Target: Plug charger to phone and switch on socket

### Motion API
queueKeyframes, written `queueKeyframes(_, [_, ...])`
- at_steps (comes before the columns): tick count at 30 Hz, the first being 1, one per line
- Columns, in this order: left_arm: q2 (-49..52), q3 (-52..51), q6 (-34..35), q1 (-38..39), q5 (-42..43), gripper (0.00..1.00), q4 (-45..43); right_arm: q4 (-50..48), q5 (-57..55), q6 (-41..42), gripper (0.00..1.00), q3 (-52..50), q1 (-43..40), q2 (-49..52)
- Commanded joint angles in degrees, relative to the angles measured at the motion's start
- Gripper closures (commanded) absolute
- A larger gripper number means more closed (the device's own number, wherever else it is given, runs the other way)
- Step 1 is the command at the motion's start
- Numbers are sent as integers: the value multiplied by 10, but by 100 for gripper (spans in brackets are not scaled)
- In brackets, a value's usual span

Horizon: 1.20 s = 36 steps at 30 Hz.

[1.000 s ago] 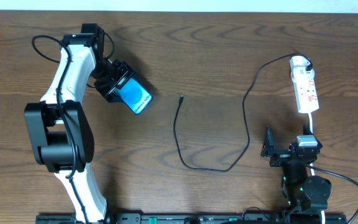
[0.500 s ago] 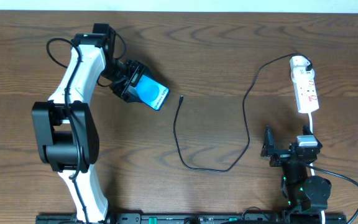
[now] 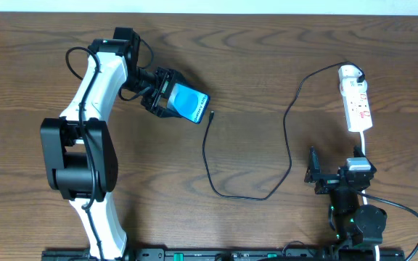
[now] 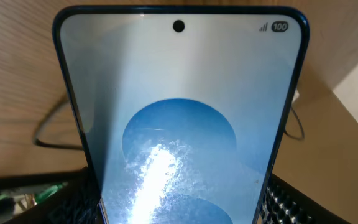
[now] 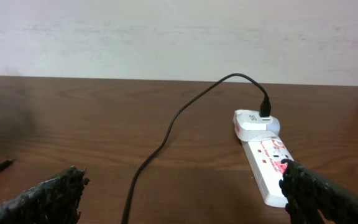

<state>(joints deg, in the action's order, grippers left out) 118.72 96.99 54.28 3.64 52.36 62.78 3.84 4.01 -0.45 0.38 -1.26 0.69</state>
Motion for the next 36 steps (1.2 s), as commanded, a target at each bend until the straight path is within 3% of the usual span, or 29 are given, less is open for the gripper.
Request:
queueKeyframes(1, [-11, 2, 10, 1, 69, 38, 2, 3, -2, 6, 1, -1, 9, -3])
queueKeyframes(36, [-11, 2, 125, 7, 155, 40, 2, 3, -2, 6, 1, -1, 9, -3])
